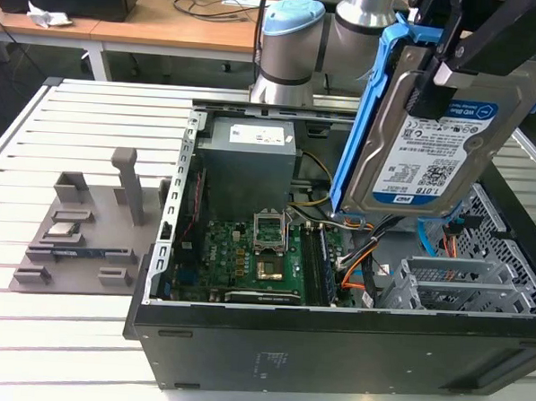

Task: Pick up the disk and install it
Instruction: 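Pick up the disk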

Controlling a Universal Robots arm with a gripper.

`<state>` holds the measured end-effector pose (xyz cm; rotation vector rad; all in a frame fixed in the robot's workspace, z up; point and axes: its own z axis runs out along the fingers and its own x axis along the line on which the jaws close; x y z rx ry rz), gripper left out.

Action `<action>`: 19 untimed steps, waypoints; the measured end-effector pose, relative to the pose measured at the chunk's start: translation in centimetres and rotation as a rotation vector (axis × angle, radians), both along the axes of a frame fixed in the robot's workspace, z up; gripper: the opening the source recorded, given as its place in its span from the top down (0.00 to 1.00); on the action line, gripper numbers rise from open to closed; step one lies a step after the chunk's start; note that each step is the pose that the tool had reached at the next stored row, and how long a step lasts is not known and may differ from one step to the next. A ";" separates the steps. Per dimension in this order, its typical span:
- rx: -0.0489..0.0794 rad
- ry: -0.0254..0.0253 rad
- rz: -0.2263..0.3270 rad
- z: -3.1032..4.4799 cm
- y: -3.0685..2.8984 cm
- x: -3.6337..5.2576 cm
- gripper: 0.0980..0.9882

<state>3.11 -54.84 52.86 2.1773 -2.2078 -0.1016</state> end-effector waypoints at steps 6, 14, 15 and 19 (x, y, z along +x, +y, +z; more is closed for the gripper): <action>0.000 0.0000 0.000 -0.07 -1.16 0.00 0.70; 0.000 0.0000 0.000 -0.13 -2.35 0.00 0.70; 0.000 0.0000 0.000 -0.13 -2.47 0.00 0.70; 0.000 0.0000 0.000 -0.17 -3.26 0.00 0.70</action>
